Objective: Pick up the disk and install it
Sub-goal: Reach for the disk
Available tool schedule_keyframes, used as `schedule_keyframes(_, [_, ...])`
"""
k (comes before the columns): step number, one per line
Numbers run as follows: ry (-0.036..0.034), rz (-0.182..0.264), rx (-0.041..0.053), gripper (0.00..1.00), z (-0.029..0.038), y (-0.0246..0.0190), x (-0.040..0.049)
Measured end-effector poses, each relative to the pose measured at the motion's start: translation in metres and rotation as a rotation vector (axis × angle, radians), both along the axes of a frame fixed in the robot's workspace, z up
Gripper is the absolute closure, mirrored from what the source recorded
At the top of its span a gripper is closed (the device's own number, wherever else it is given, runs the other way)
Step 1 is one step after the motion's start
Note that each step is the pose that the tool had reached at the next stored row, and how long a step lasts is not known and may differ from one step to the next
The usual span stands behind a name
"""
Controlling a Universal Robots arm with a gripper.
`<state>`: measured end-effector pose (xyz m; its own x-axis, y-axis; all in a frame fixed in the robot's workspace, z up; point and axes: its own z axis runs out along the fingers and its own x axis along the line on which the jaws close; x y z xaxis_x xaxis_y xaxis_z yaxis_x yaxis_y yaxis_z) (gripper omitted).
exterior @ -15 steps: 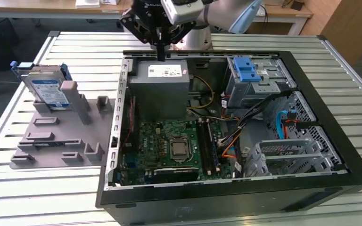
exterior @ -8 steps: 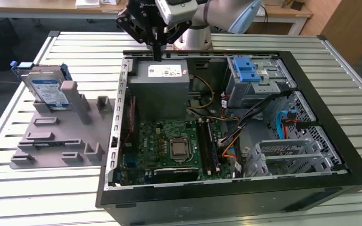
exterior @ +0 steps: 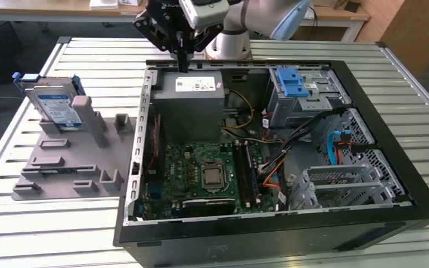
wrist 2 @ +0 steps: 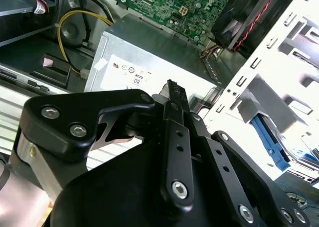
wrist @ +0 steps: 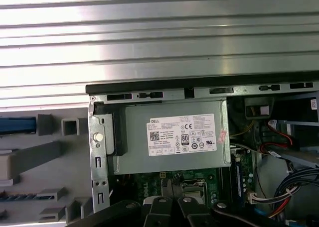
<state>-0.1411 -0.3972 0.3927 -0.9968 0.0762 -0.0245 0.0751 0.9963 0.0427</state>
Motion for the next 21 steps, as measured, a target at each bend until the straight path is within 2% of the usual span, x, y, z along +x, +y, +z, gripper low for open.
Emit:
schedule_keyframes(4, [0.0008, 0.000, -0.0034, 0.89, -0.0002, 0.0010, -0.0017])
schedule_keyframes(9, [0.0014, 0.000, -0.0138, 0.89, -0.0007, 0.0021, -0.0043])
schedule_keyframes(21, [0.0136, 0.000, -0.0143, 0.89, -0.0018, 0.0048, -0.0127])
